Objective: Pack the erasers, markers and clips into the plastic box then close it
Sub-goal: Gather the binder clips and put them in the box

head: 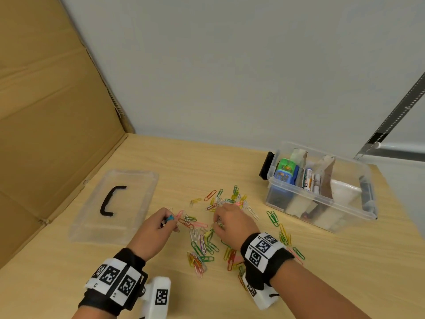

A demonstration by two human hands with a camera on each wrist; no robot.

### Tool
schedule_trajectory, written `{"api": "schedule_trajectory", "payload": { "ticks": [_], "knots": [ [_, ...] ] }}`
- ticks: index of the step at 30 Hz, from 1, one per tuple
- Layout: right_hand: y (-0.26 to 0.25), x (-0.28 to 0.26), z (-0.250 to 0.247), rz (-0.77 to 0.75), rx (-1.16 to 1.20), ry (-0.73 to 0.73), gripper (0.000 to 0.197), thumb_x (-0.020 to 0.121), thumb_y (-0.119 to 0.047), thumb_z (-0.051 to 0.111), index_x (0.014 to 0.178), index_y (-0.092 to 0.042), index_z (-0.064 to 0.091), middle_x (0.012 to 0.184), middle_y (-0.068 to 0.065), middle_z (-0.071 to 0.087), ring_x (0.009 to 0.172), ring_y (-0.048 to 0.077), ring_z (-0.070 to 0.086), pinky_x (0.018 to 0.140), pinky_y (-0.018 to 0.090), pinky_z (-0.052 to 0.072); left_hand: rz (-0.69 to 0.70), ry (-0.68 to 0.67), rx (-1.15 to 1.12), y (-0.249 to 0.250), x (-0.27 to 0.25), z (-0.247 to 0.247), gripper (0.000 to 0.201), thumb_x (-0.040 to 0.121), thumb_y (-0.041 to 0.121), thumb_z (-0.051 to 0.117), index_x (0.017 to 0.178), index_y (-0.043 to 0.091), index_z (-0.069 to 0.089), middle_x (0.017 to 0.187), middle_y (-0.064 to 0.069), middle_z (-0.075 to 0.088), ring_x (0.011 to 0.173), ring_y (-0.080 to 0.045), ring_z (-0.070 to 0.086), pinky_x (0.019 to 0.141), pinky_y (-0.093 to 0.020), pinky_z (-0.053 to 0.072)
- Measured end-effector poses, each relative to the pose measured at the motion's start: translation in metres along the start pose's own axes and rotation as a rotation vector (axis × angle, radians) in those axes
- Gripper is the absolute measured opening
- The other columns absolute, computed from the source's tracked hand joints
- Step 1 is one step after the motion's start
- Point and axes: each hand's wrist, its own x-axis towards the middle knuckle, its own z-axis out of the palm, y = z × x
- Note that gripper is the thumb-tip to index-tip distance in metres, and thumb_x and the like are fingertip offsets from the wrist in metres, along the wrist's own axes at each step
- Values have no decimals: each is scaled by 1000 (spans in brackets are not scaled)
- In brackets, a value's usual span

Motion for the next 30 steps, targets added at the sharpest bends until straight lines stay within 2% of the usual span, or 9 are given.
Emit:
{"api": "schedule_trajectory", "payload": {
  "ticks": [3, 8, 11, 14, 17, 21, 24, 27, 30],
  "knots": [
    [-15, 0, 10, 11, -103, -149, 38, 89, -51, 51, 108, -18, 56, 111, 0, 56, 105, 21, 50, 81, 35, 47, 2, -6, 3, 0, 2, 1, 16, 93, 14, 51, 83, 6, 59, 80, -1, 65, 77, -13, 56, 69, -25, 38],
    [-21, 6, 14, 74, -61, -158, 30, 89, -37, 52, 109, -15, 53, 111, 4, 57, 102, 22, 53, 79, 35, 47, -11, -24, 3, -2, 3, 1, 14, 92, 15, 51, 82, 9, 58, 84, -3, 67, 81, -16, 58, 73, -29, 40],
    [-14, 6, 7, 170, 124, -212, 19, 85, -37, 59, 93, -21, 53, 90, -3, 57, 81, 15, 54, 75, 33, 50, -7, -21, 1, -1, 1, -1, 14, 93, 14, 52, 83, 8, 58, 83, -2, 67, 78, -15, 56, 71, -28, 38],
    [-3, -1, -12, 261, 355, -199, 19, 84, -33, 66, 95, -20, 58, 88, -4, 59, 78, 12, 56, 76, 28, 49, -12, -40, -29, -3, 2, -2, 15, 91, 19, 52, 81, 10, 58, 83, -3, 68, 83, -19, 60, 77, -33, 42],
    [14, -16, -44, 277, 507, -117, 13, 83, -28, 69, 91, -24, 59, 94, -3, 60, 79, 12, 62, 72, 27, 50, -11, -57, -20, -1, 5, 1, 15, 93, 18, 52, 81, 9, 57, 81, -4, 67, 85, -22, 60, 76, -32, 42],
    [43, -43, -105, 274, 533, 26, 13, 86, -26, 67, 95, -22, 59, 92, -2, 64, 65, 6, 63, 59, 22, 48, 23, -87, -19, 13, 13, 10, 11, 93, 11, 49, 84, 7, 55, 84, -6, 66, 84, -20, 61, 72, -29, 42],
    [77, -60, -152, 300, 437, 186, 10, 85, -25, 68, 91, -24, 60, 92, -2, 65, 67, 14, 63, 64, 28, 49, 48, -118, -39, 27, 21, 21, 11, 93, 9, 49, 85, 7, 56, 84, -8, 65, 84, -22, 62, 69, -27, 43],
    [122, -66, -188, 421, 225, 382, 10, 84, -20, 68, 91, -18, 61, 89, 0, 64, 71, 13, 57, 69, 26, 41, 75, -150, -50, 45, 27, 35, 12, 95, 9, 46, 91, 2, 55, 83, -7, 62, 77, -16, 60, 62, -15, 42],
    [167, -60, -214, 599, 31, 424, 13, 84, -22, 67, 94, -15, 61, 92, 5, 65, 87, 23, 60, 76, 31, 45, 97, -189, -21, 59, 30, 48, 12, 95, 11, 45, 93, 6, 56, 81, -2, 62, 67, -10, 53, 58, -18, 38]
  ]
}}
